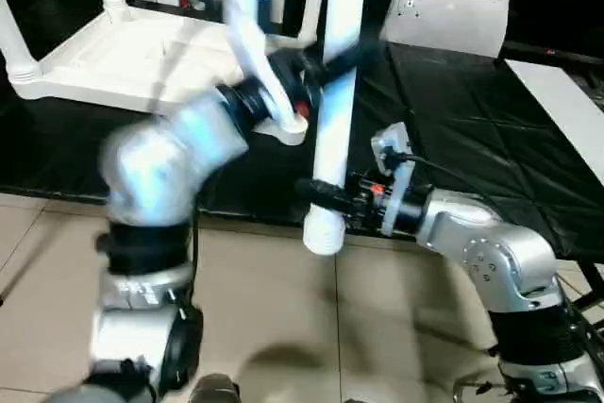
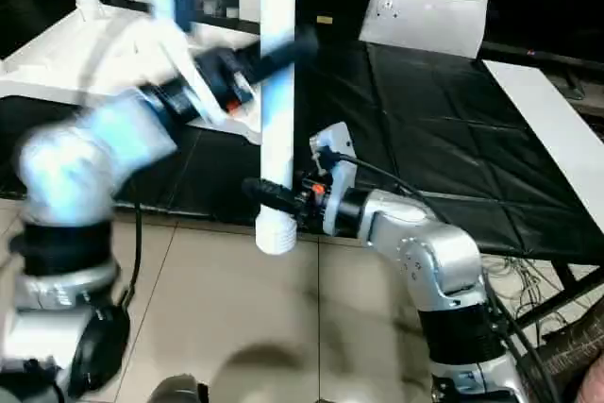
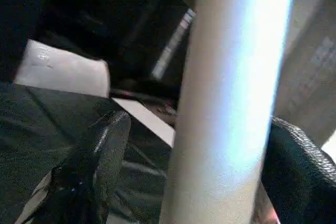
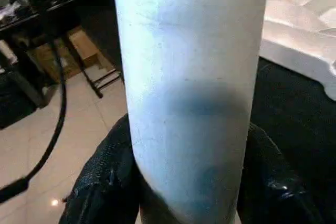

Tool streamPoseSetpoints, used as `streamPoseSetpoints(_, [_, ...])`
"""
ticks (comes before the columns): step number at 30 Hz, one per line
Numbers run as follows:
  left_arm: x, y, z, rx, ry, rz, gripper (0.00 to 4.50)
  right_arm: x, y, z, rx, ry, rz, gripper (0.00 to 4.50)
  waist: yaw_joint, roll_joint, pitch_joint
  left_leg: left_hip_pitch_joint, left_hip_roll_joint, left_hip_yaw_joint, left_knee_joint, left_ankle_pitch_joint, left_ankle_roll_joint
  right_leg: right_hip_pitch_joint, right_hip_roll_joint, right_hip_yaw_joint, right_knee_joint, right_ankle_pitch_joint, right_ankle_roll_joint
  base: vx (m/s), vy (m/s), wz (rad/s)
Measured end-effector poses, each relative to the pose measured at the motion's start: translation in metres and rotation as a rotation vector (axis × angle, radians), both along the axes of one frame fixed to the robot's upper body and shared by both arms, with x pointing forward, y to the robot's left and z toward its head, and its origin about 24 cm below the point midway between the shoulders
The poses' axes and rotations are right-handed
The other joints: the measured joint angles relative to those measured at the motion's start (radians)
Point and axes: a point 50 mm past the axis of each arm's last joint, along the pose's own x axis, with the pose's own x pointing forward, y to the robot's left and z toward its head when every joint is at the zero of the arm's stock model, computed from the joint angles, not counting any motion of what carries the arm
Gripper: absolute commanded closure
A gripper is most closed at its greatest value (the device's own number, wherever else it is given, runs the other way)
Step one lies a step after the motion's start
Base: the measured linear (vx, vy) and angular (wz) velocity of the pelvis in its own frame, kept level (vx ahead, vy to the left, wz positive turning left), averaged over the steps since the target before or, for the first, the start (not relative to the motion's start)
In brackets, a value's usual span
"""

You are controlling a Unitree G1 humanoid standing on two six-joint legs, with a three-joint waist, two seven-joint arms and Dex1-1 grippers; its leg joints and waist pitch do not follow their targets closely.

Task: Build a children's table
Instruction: Pick table leg

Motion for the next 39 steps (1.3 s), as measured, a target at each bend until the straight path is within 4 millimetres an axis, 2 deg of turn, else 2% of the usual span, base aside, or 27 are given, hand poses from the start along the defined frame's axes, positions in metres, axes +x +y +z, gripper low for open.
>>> streamPoseSetpoints(1, [0.001,0.000,-0.001,-0.006,0.008,0.024,0.60,0.000,0.001,0.000,0.001,0.000,-0.005,2.62,0.000,0.000,0.000,0.000,0.000,0.000,0.000,0.000,0.000,0.000,0.000,0.000,0.000,0.000,0.001,0.000,0.000,0.00])
streamPoseSetpoints(2, [0.001,-0.001,-0.002,-0.012,0.012,0.042,0.90,0.001,0.002,0.000,0.001,0.000,-0.012,2.62,0.000,0.000,0.000,0.000,0.000,0.000,0.000,0.000,0.000,0.000,0.000,0.000,-0.001,0.001,0.001,0.000,0.000,0.00])
streamPoseSetpoints(7, [-0.002,-0.002,-0.003,-0.020,-0.008,0.149,0.90,0.004,0.003,0.002,-0.017,-0.007,-0.053,2.62,-0.002,0.000,0.000,-0.001,0.000,0.000,-0.001,0.000,0.000,0.000,0.001,0.000,-0.006,0.004,0.004,0.000,0.000,0.00])
streamPoseSetpoints(9, [-0.003,-0.002,-0.004,-0.018,-0.007,0.169,1.27,0.004,0.003,0.001,-0.021,-0.007,-0.063,2.62,-0.002,0.000,0.000,-0.002,0.000,0.000,-0.001,0.000,0.000,0.001,0.001,0.001,-0.009,0.006,0.005,0.000,0.000,0.00])
streamPoseSetpoints(14, [-0.007,-0.008,-0.011,0.012,0.002,0.207,1.46,0.006,0.004,0.000,-0.028,0.001,-0.085,2.62,-0.003,0.000,0.000,-0.002,0.000,0.002,-0.002,0.000,0.000,0.002,0.002,0.002,-0.014,0.009,0.006,0.000,0.000,0.00])
streamPoseSetpoints(15, [-0.007,-0.009,-0.014,0.026,0.003,0.210,1.69,0.006,0.004,0.000,-0.030,0.000,-0.088,2.63,-0.003,0.000,0.000,-0.002,0.000,0.002,-0.002,0.000,0.000,0.002,0.002,0.003,-0.014,0.009,0.006,0.000,0.000,0.00])
streamPoseSetpoints(20, [-0.010,-0.015,-0.020,0.046,0.012,0.221,1.96,0.009,0.005,0.000,-0.038,-0.002,-0.107,2.63,-0.005,0.000,0.000,-0.002,0.000,0.004,-0.002,0.000,0.000,0.001,0.002,0.005,-0.014,0.009,0.007,0.000,0.000,0.00])
streamPoseSetpoints(23, [-0.011,-0.018,-0.021,0.051,0.015,0.229,1.99,0.010,0.006,0.001,-0.037,-0.013,-0.113,2.63,-0.007,0.000,0.000,-0.002,0.000,0.004,-0.002,0.000,0.000,0.001,0.002,0.005,-0.015,0.010,0.007,0.000,0.000,0.00])
streamPoseSetpoints(32, [-0.012,-0.017,-0.028,0.105,-0.001,0.236,1.99,0.011,0.008,0.004,-0.034,-0.029,-0.117,2.63,-0.029,0.000,0.000,-0.002,0.000,0.004,-0.002,0.000,0.000,0.001,0.002,0.006,-0.015,0.010,0.008,0.000,0.000,0.00])
streamPoseSetpoints(39, [-0.011,-0.015,-0.029,0.112,-0.016,0.236,1.99,0.011,0.009,0.004,-0.031,-0.029,-0.116,2.63,-0.028,0.000,0.000,-0.002,0.000,0.004,-0.003,0.000,0.000,0.000,0.003,0.006,-0.015,0.010,0.008,0.000,0.000,0.00])
